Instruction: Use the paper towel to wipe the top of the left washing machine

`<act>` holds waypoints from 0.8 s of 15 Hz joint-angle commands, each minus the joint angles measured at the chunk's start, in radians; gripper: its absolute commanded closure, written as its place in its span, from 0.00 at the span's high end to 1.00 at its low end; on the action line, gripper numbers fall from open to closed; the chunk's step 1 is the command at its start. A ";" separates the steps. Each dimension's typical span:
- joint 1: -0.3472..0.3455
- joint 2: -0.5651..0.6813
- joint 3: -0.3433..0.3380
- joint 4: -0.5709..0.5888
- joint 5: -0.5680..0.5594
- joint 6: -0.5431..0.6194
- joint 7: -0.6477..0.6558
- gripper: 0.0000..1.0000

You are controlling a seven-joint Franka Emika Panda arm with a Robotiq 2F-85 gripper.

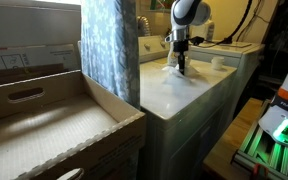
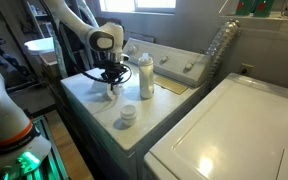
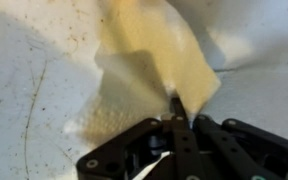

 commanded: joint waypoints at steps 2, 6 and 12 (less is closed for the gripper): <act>-0.011 -0.050 -0.026 -0.056 -0.226 -0.113 0.000 0.00; -0.024 -0.022 -0.051 -0.054 -0.513 -0.155 0.175 0.00; -0.035 0.026 -0.071 -0.027 -0.663 -0.031 0.553 0.00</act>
